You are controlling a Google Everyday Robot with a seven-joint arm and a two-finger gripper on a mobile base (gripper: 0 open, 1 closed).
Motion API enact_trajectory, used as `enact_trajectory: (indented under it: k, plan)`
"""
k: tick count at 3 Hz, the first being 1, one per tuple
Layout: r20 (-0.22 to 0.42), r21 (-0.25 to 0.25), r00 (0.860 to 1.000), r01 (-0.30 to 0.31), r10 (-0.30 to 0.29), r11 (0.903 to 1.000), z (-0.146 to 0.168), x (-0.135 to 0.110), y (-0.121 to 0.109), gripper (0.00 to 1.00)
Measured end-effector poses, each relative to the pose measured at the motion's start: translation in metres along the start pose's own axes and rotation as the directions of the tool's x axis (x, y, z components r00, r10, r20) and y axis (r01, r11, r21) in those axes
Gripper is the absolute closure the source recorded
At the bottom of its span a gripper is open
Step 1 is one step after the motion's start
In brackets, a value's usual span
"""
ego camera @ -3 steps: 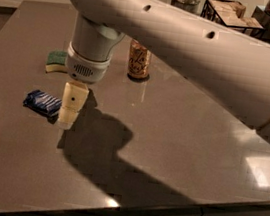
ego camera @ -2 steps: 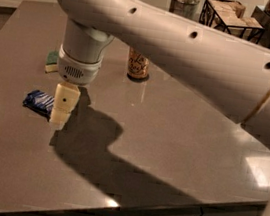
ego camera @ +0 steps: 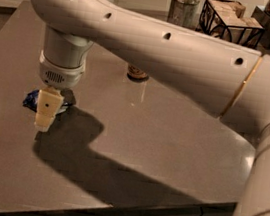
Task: Pick rxbar blueberry
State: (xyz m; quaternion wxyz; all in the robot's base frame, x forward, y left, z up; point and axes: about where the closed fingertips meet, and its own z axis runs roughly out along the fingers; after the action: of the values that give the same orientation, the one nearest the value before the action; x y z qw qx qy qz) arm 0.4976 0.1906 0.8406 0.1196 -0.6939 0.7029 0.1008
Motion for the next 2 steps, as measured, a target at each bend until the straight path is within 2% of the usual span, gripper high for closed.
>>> enact_trajectory:
  k: [2]
  plan:
    - [-0.007,-0.023,1.000,0.001,-0.001,0.9997,0.010,-0.022,0.009,0.62]
